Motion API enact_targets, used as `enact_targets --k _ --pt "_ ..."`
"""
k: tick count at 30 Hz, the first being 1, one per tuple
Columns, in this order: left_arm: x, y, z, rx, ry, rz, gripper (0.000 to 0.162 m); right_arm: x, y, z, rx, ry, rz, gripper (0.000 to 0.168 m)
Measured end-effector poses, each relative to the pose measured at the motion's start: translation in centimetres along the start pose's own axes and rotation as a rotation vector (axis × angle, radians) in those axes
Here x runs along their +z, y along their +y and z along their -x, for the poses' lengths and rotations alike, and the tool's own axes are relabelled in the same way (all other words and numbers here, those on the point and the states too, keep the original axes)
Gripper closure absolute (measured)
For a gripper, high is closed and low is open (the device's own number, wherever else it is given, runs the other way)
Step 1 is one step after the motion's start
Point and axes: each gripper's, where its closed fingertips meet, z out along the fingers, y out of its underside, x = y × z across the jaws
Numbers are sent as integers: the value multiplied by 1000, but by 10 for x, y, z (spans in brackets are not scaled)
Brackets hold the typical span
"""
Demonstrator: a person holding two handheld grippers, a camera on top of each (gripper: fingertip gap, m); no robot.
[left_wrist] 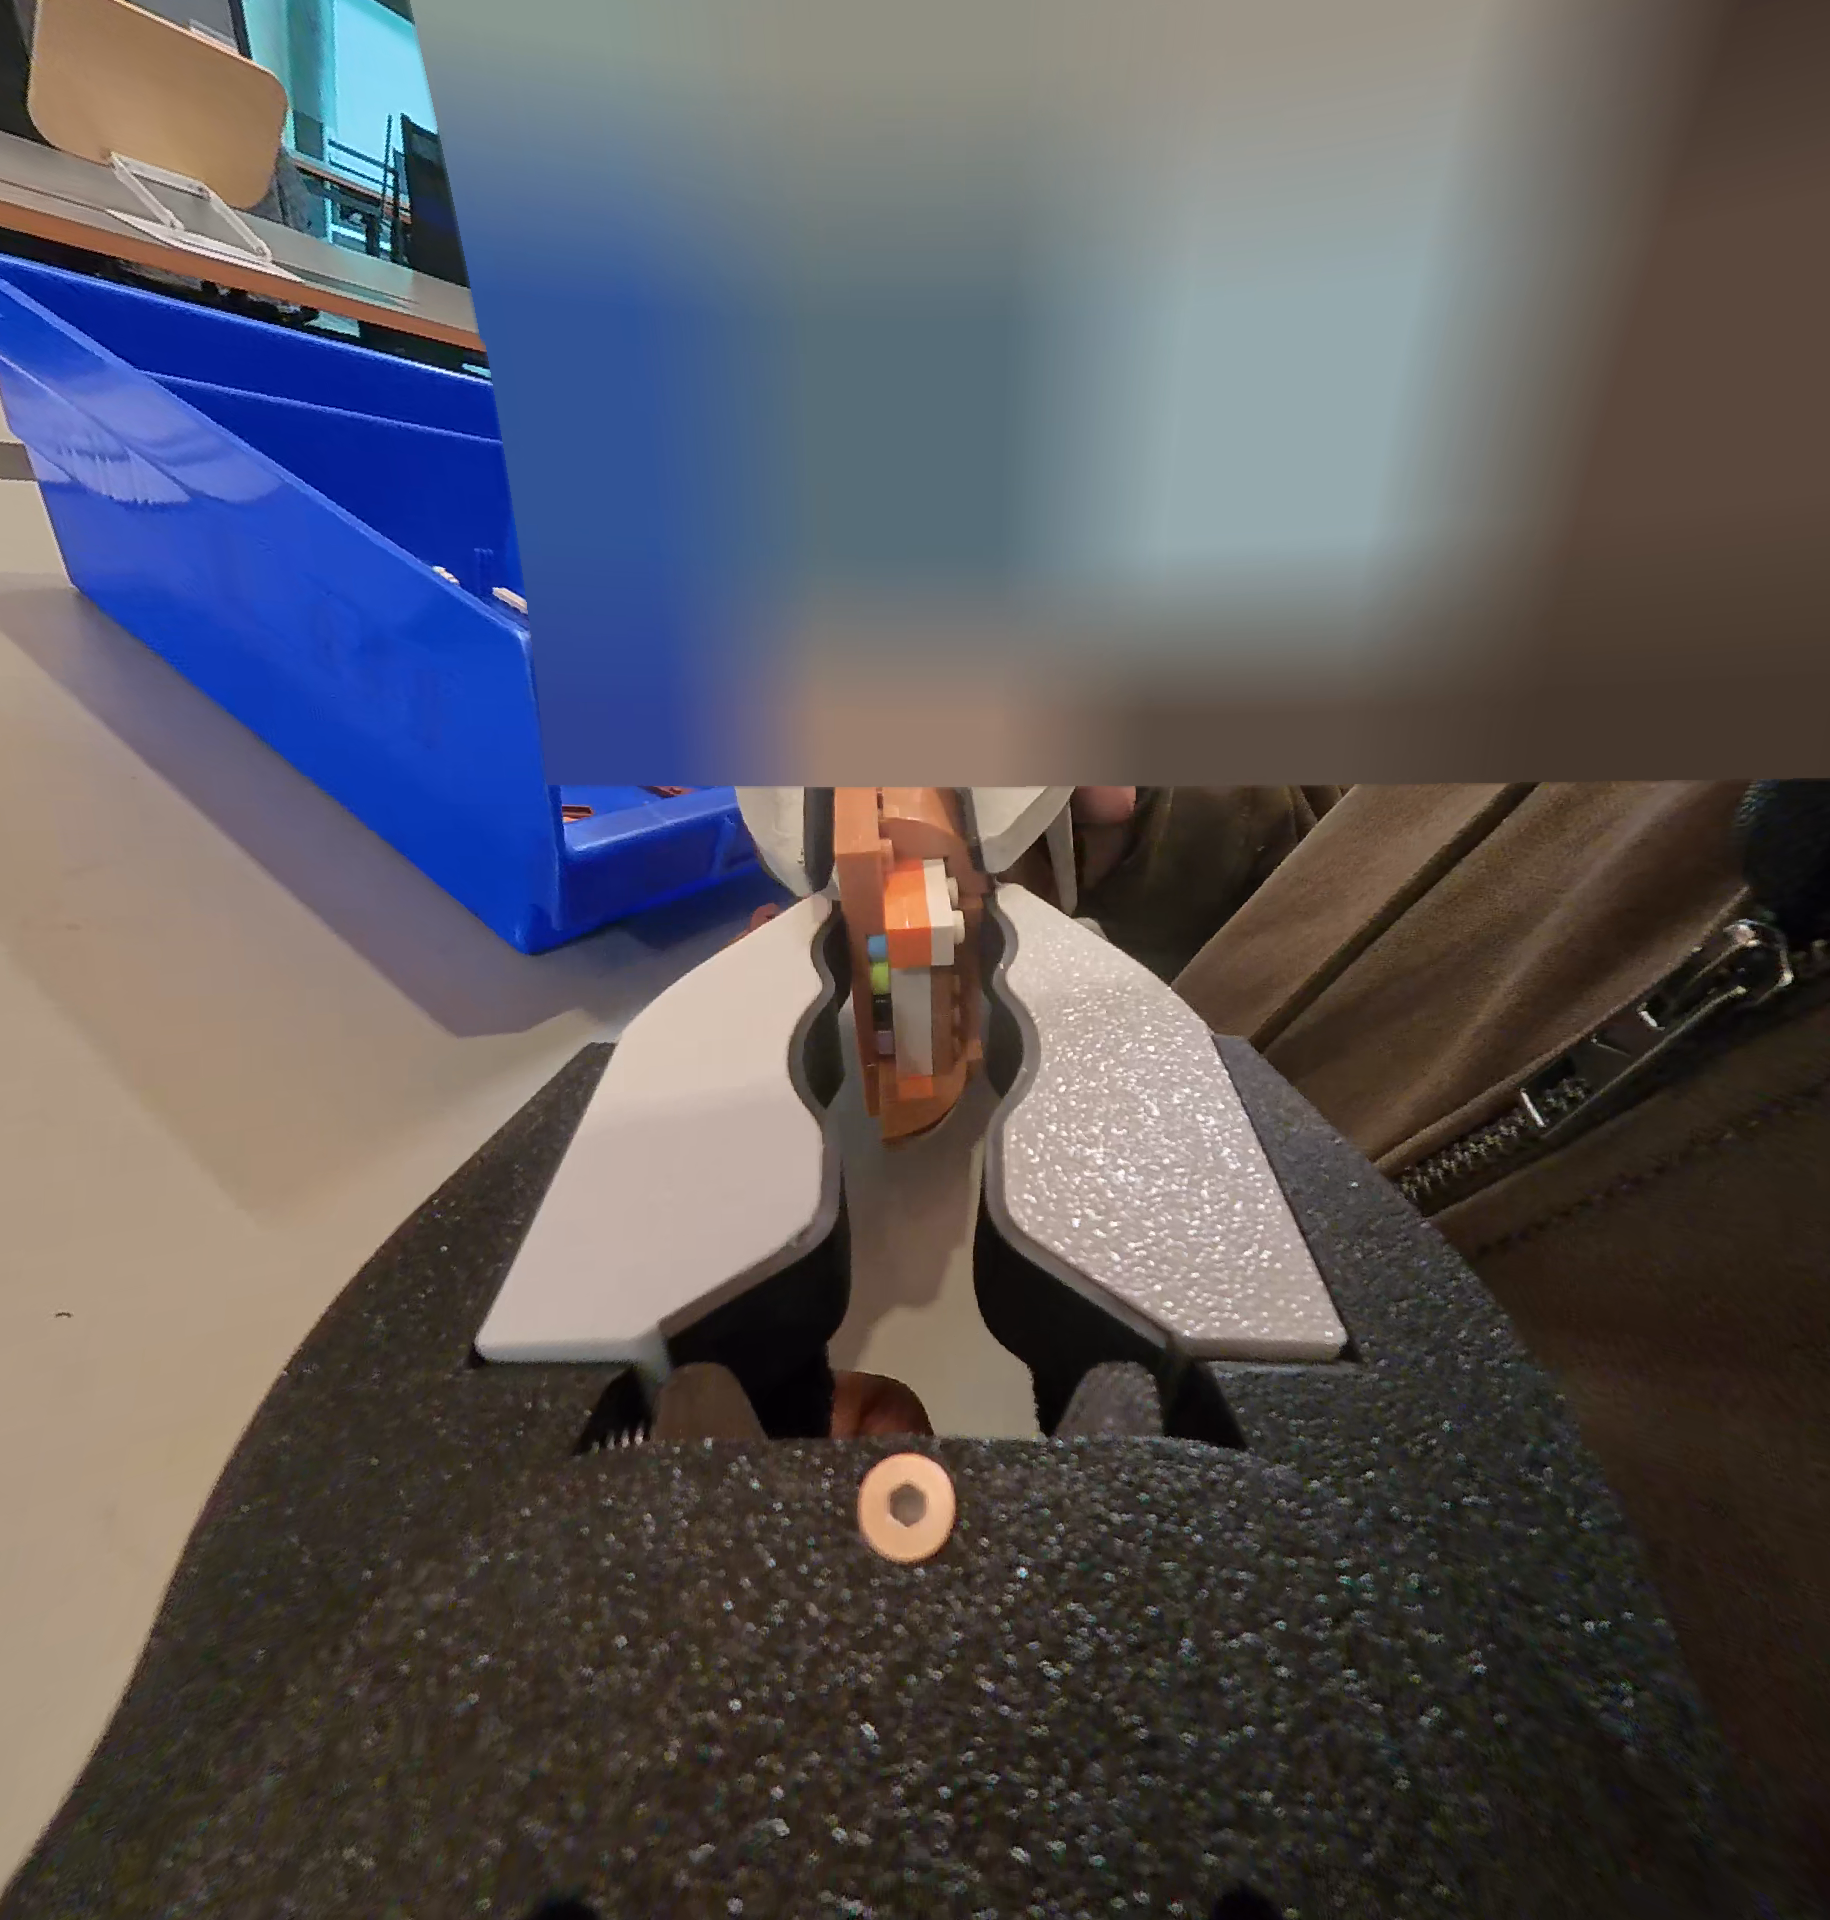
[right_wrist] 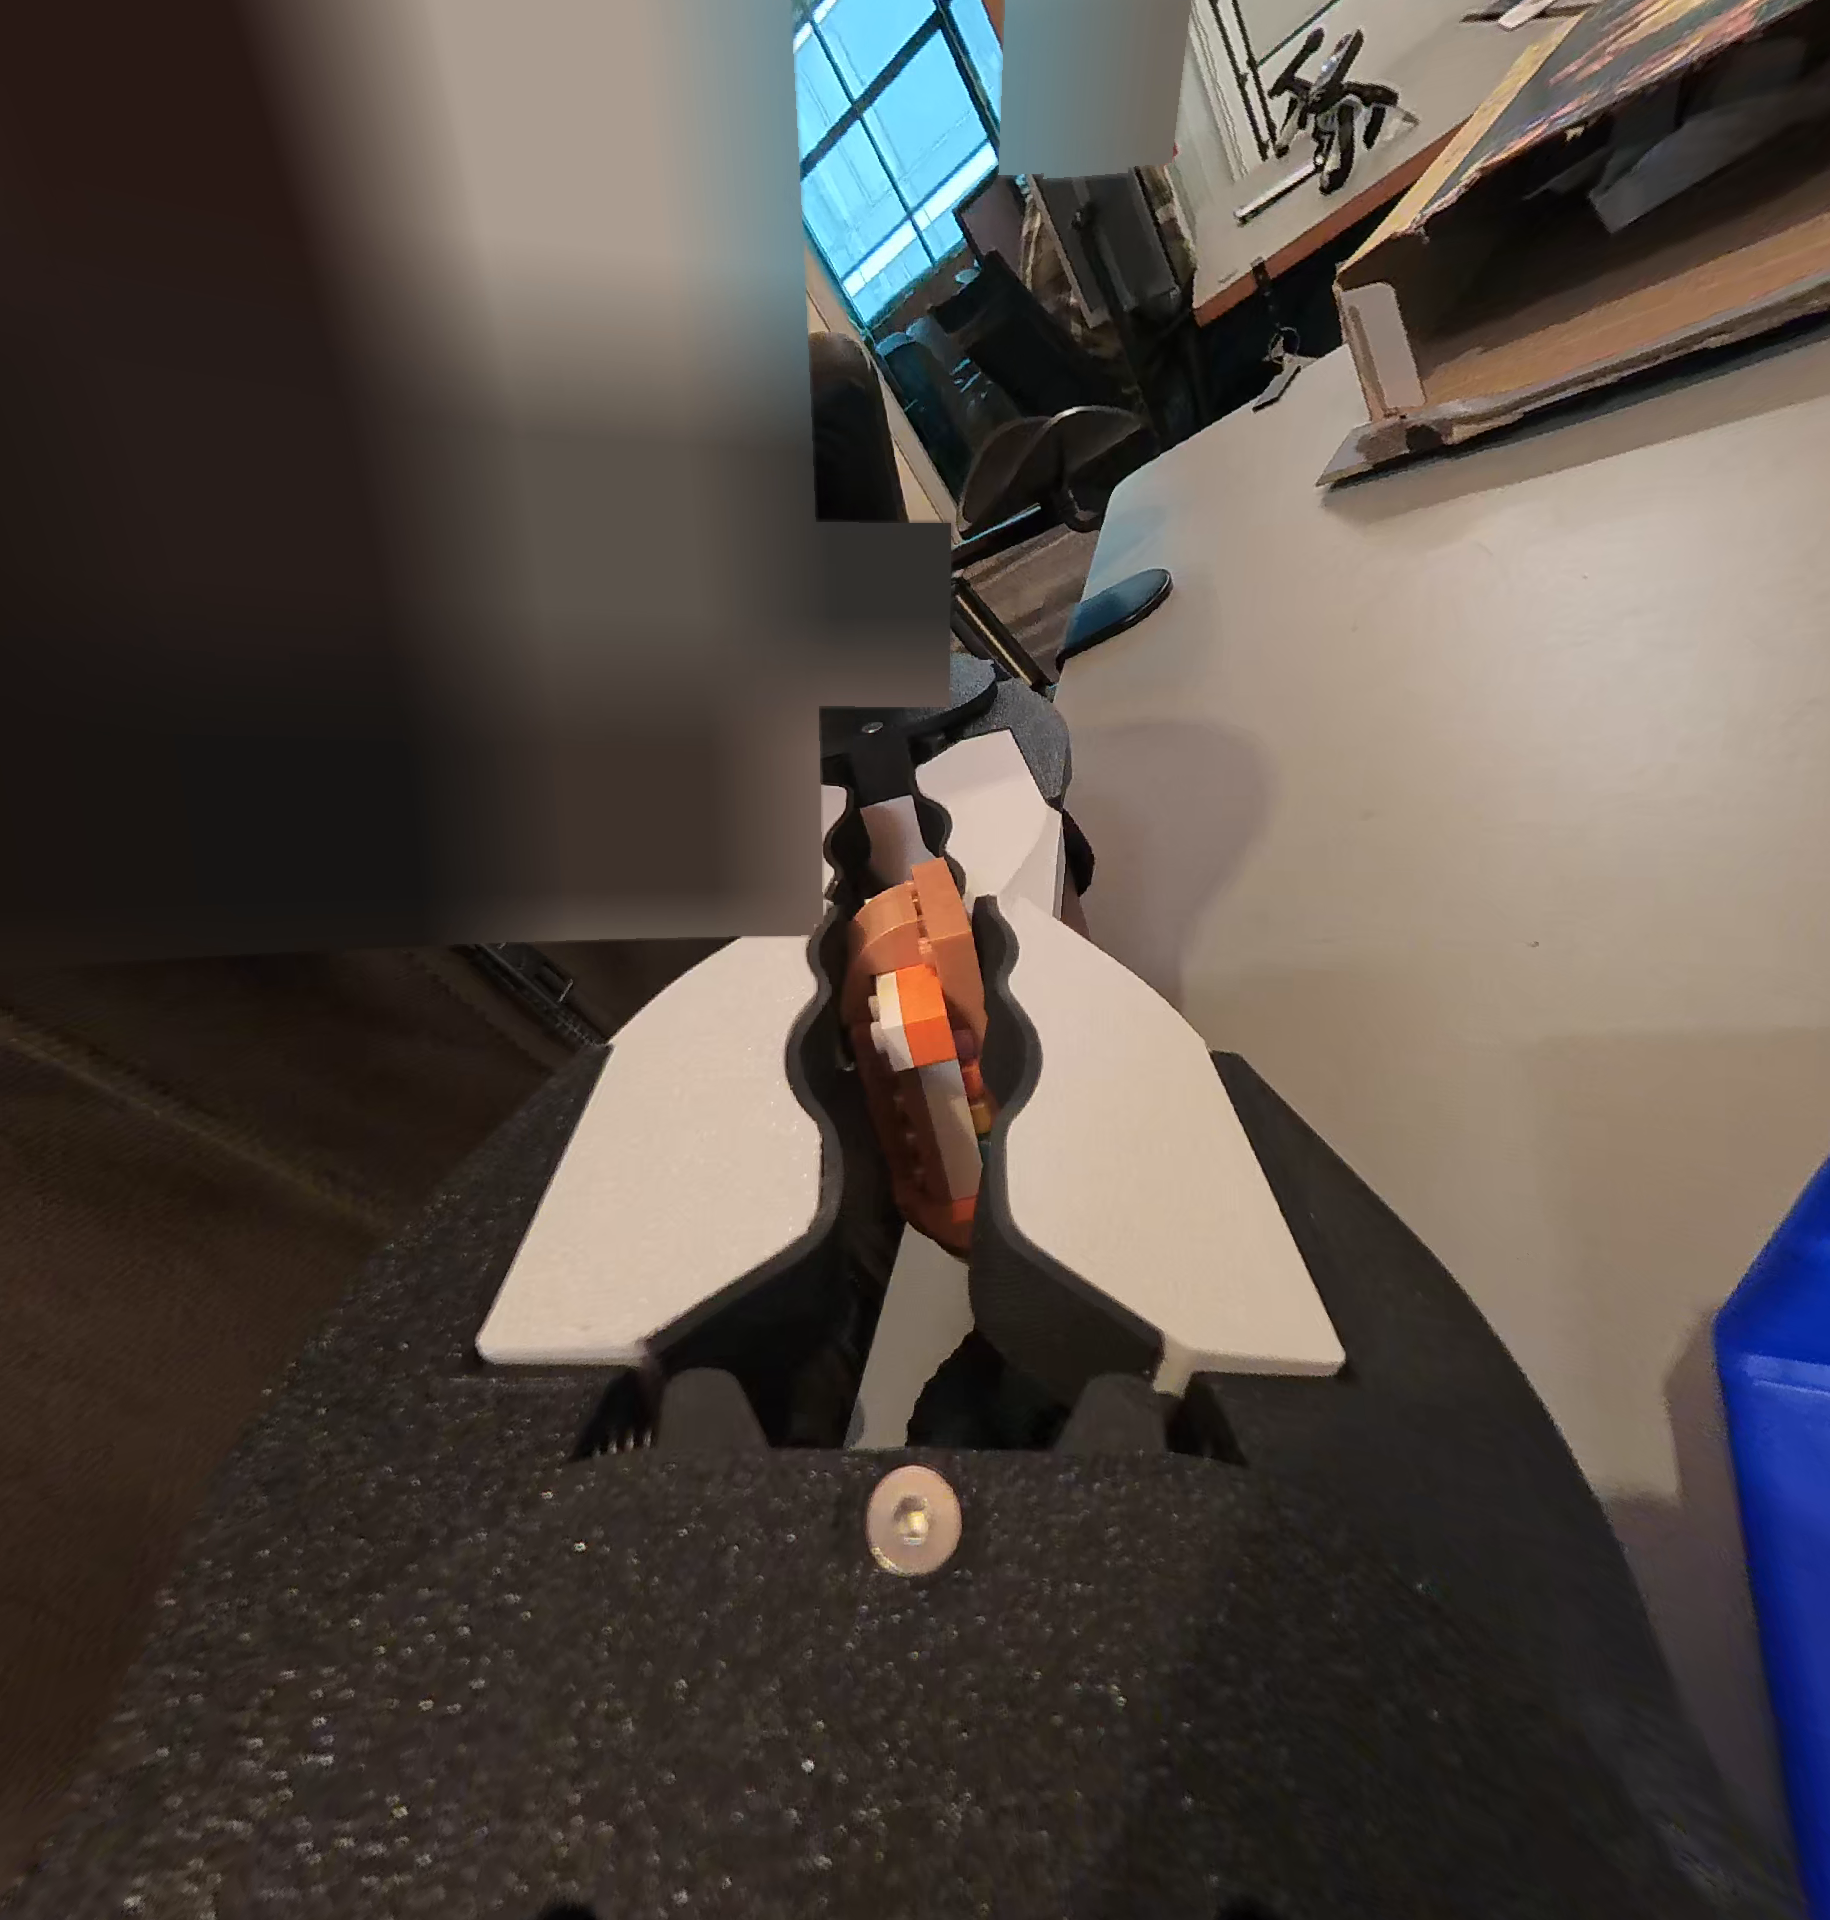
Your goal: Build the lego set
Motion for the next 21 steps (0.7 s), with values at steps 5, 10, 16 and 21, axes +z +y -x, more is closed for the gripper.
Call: enact_targets --k 5,10,16,21 --pt "1 1 -1 -7 4 11 138 0 1 0 12 -2 -6 145" --pt "1 2 1 -20 -1 15 138 0 2 -2 21 4 -13 145" --pt "0 3 -1 -23 8 17 138 0 2 -1 25 -5 -14 146" --pt "0 3 -2 -27 13 19 138 1 3 0 14 -1 -18 146"
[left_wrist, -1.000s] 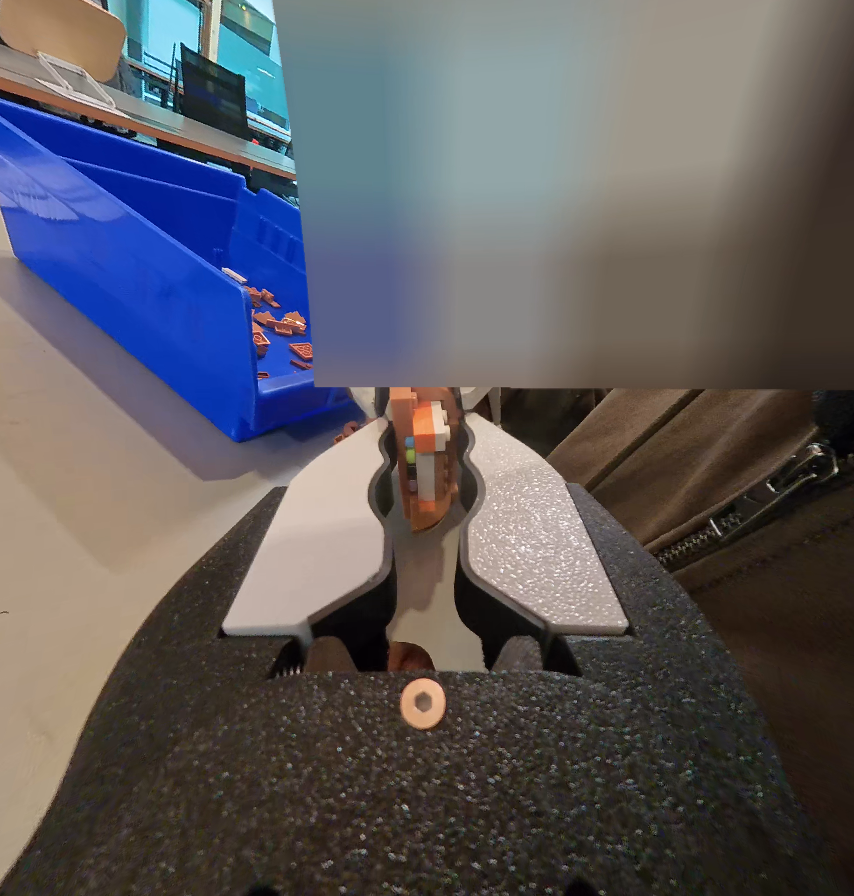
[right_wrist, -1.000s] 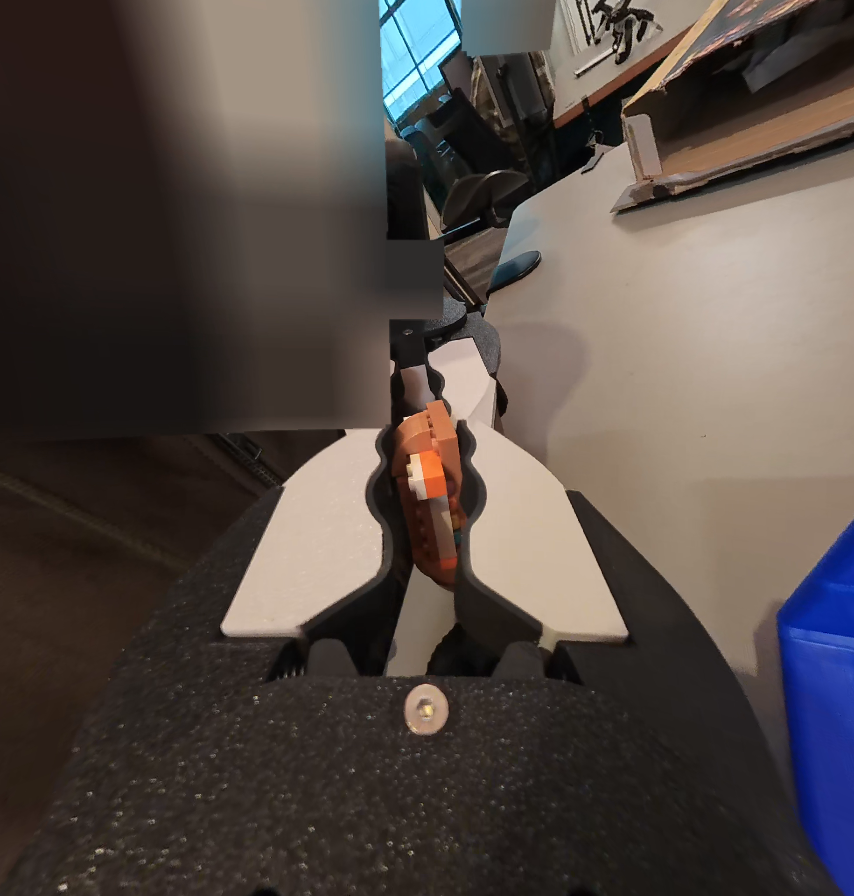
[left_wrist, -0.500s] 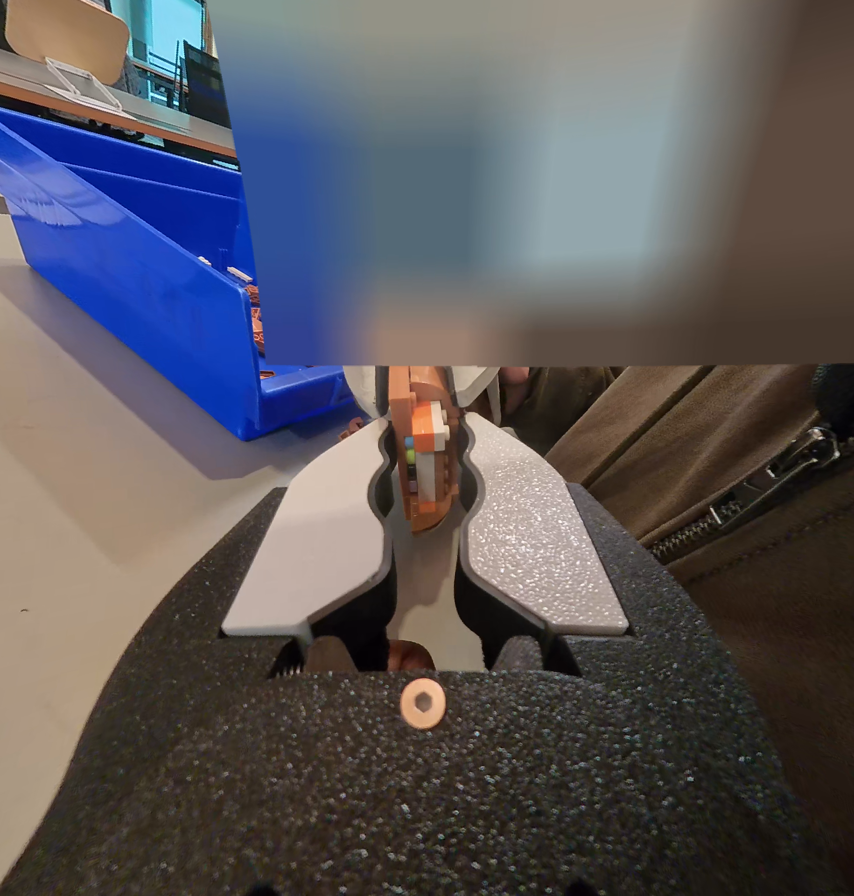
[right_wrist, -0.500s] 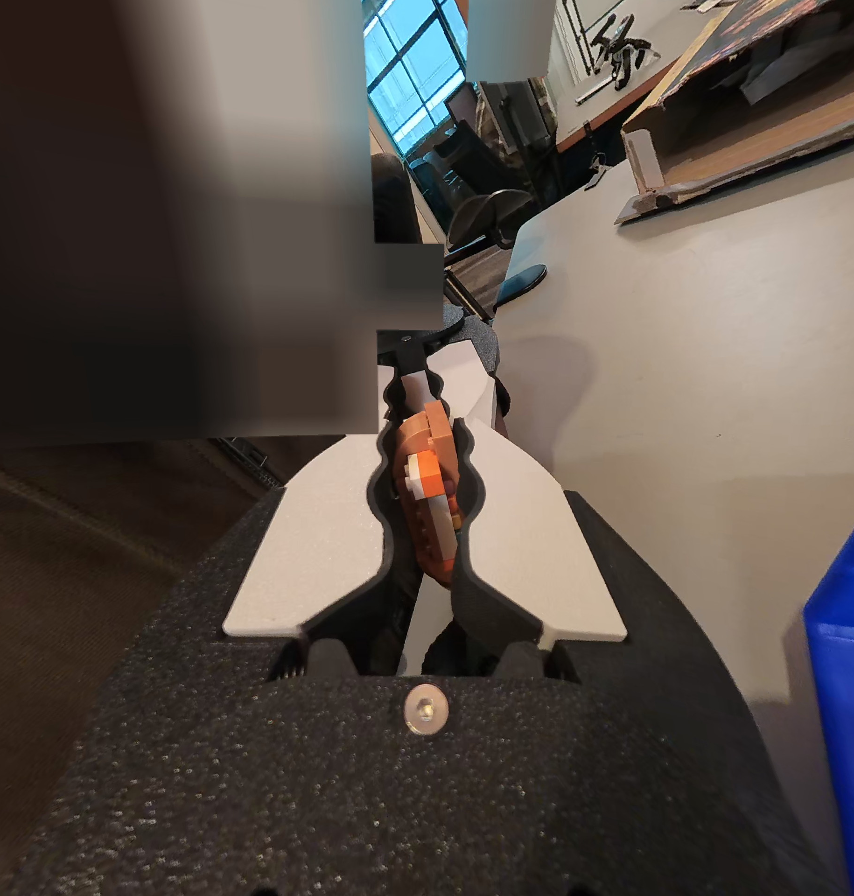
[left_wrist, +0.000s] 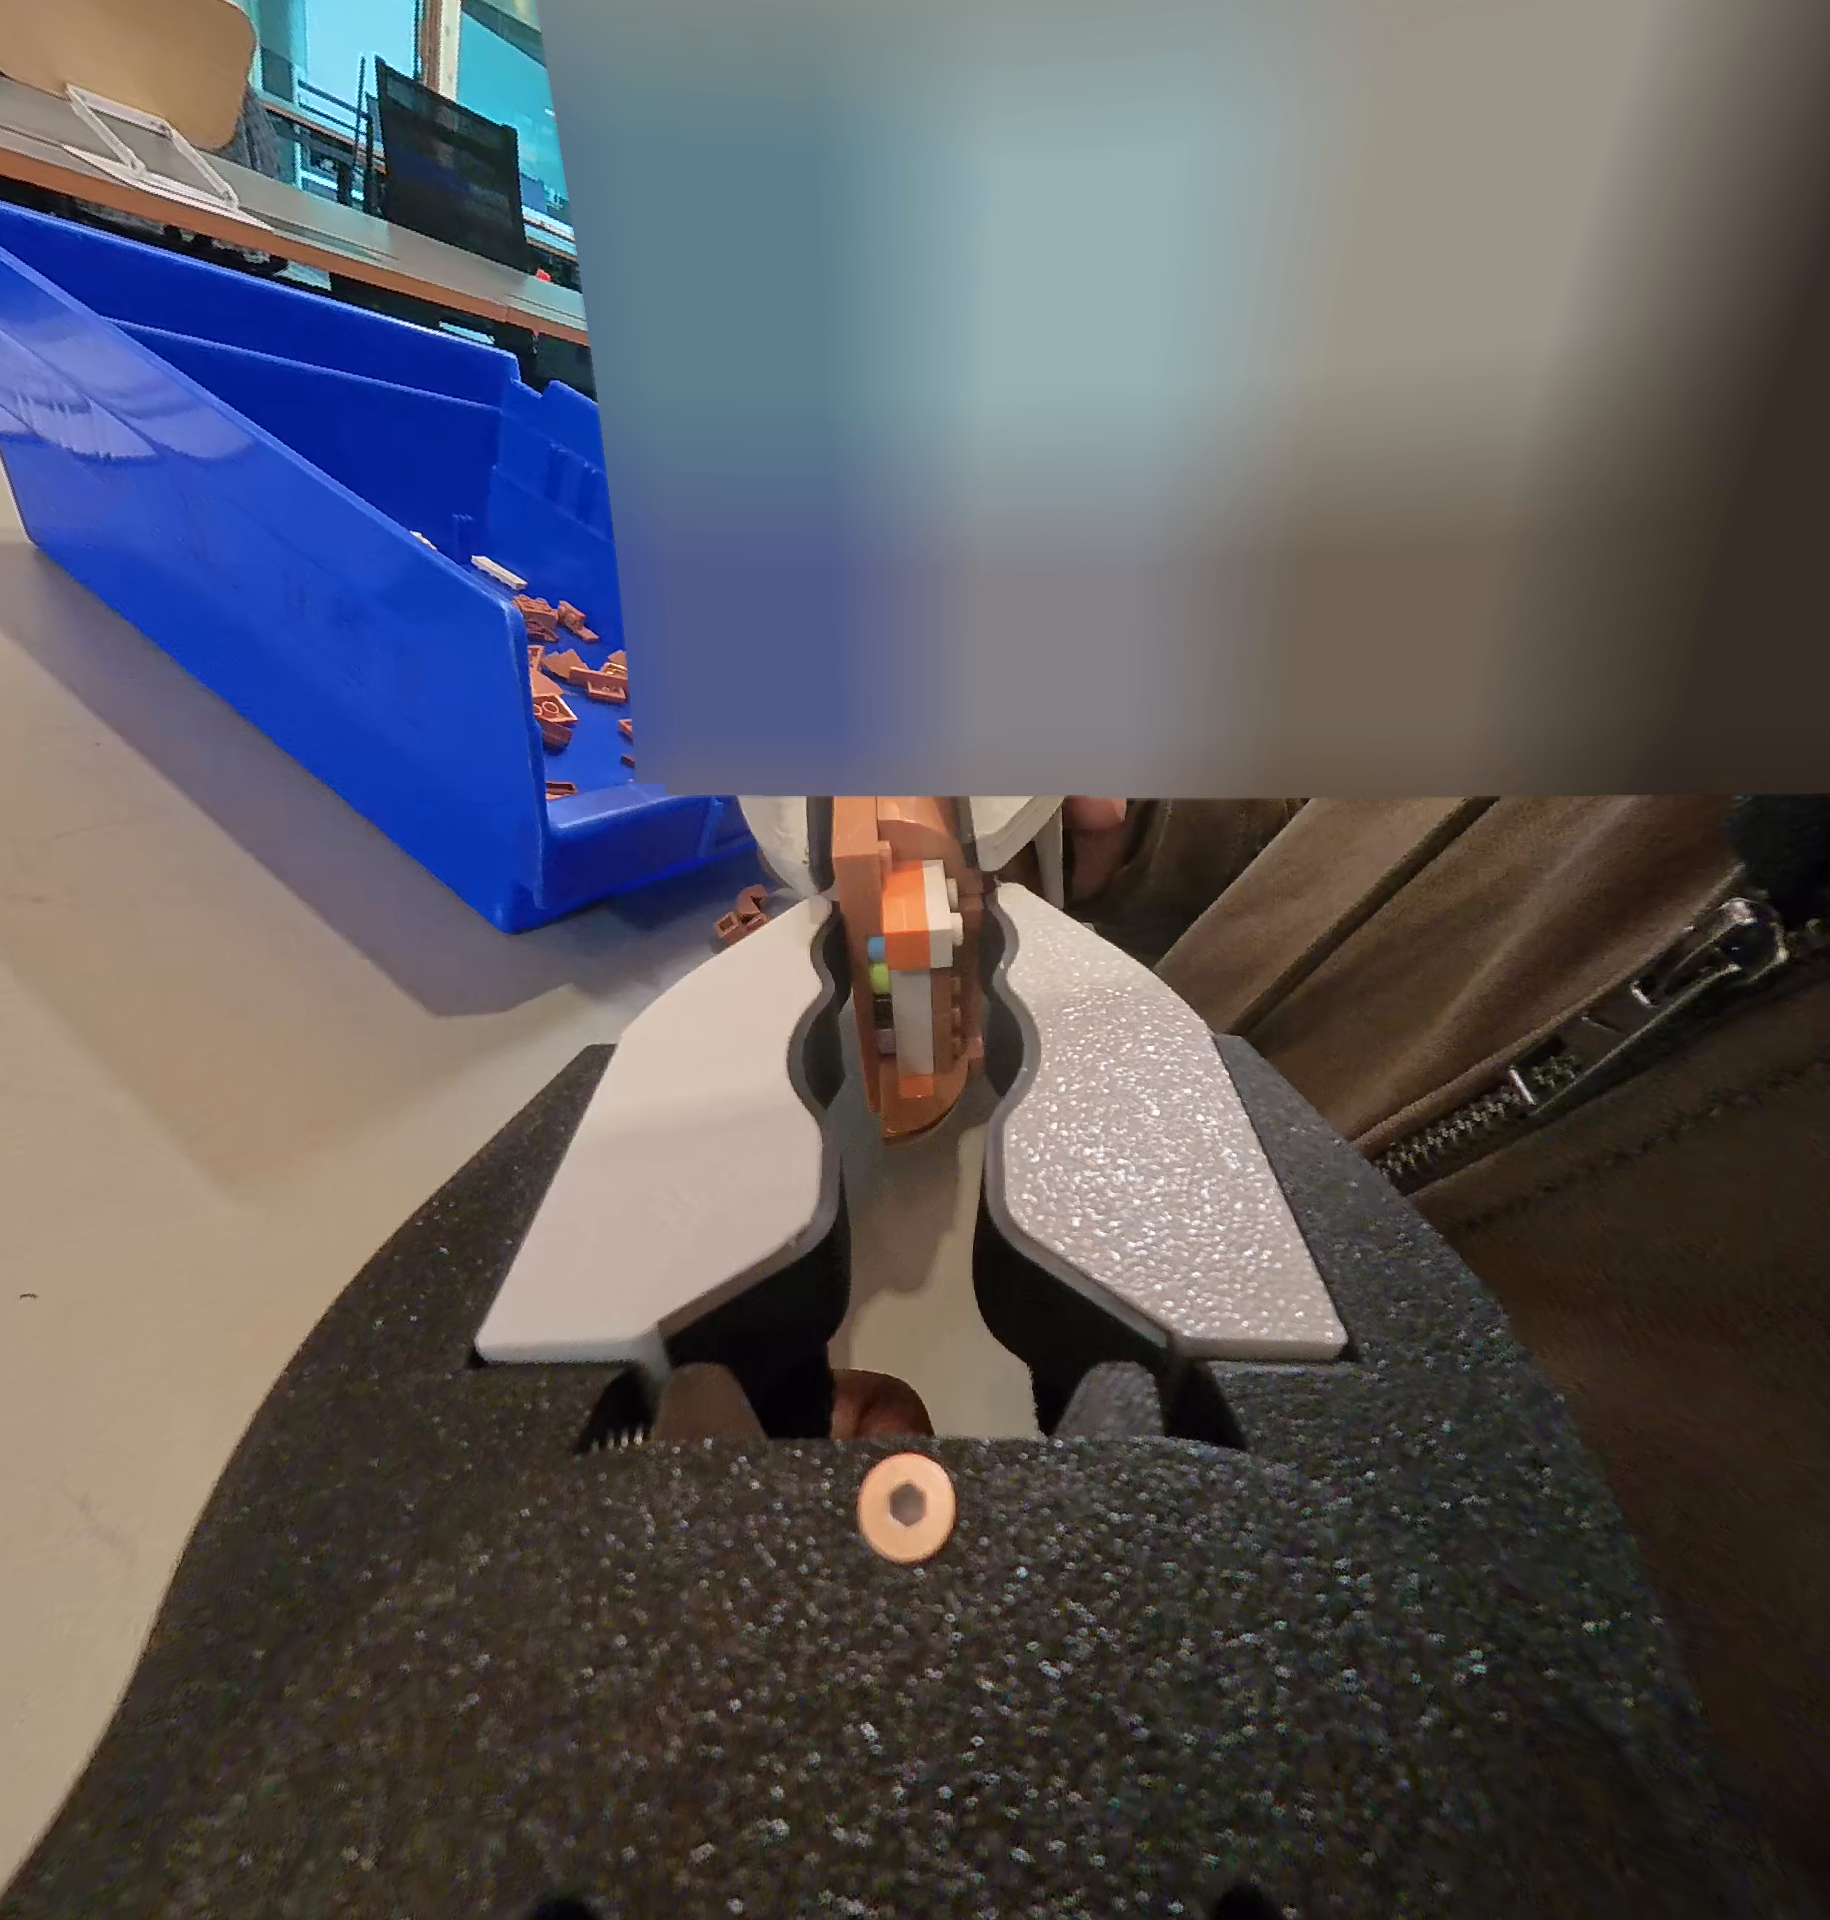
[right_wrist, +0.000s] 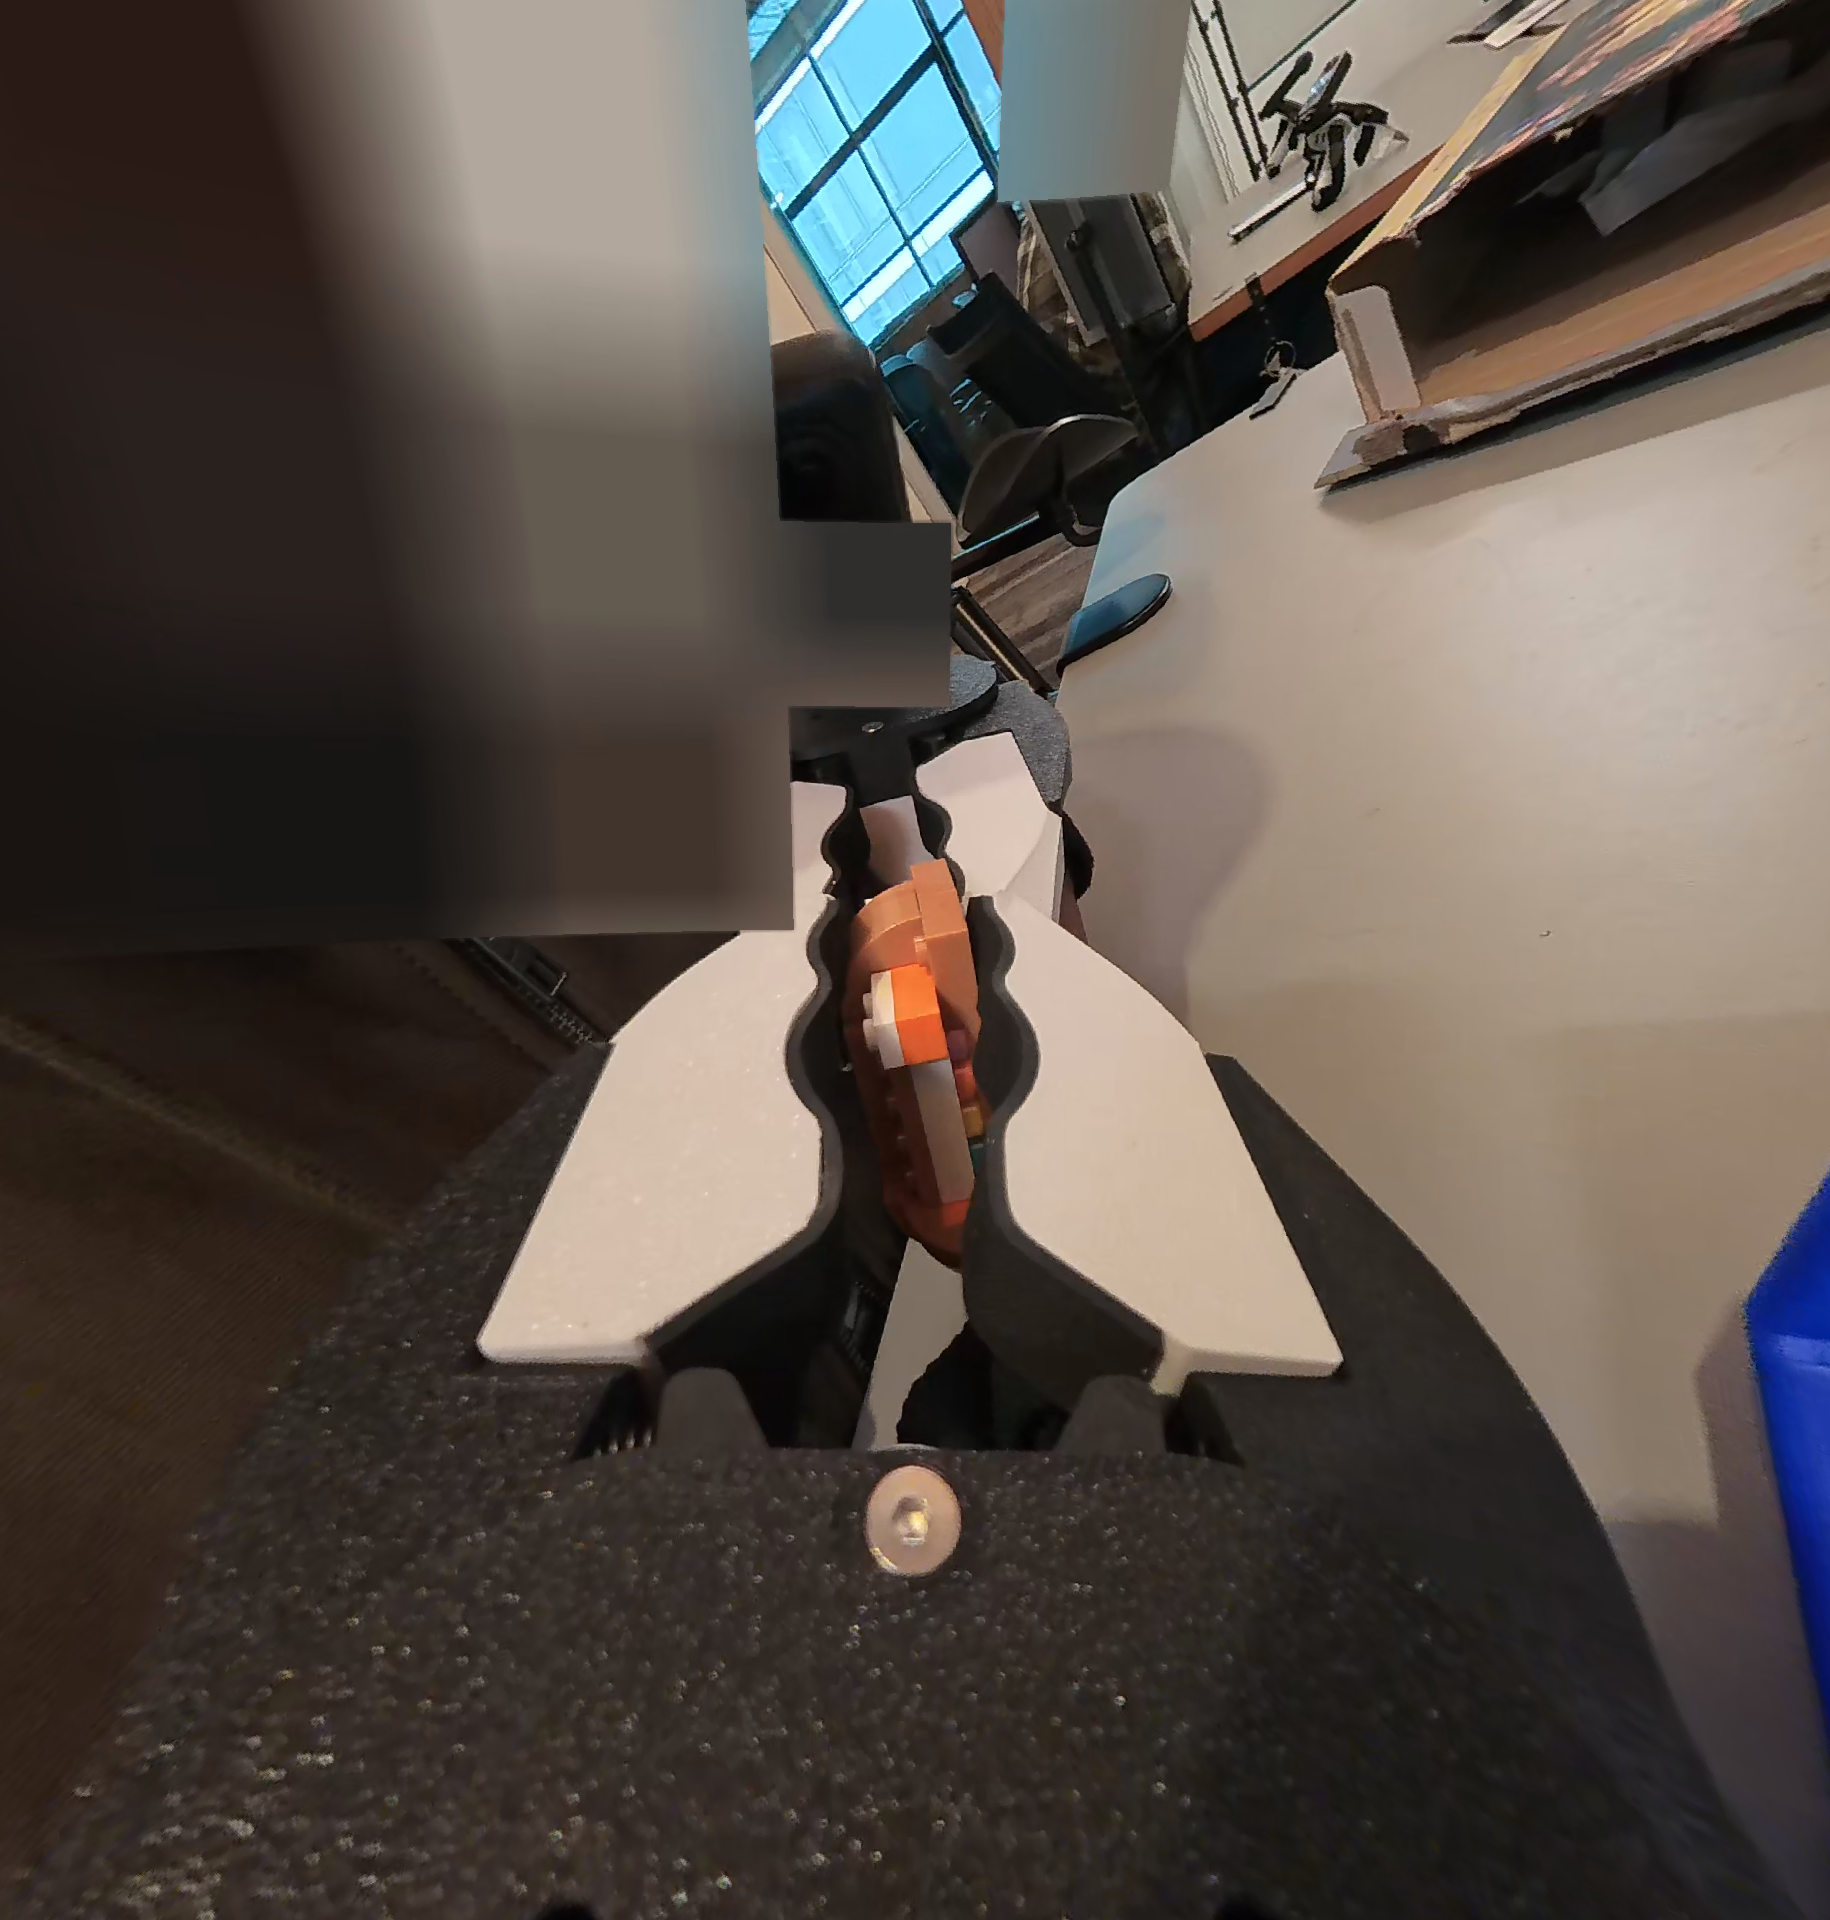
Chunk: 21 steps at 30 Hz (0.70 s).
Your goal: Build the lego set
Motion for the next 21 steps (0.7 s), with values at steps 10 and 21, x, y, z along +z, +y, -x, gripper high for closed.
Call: enact_targets --k 10,21 --pt "0 0 4 -72 -5 -17 138 0 -3 -6 24 39 -48 145" --pt "-13 -13 18 -392 52 -169 138 -16 -15 -12 13 196 -142 126"
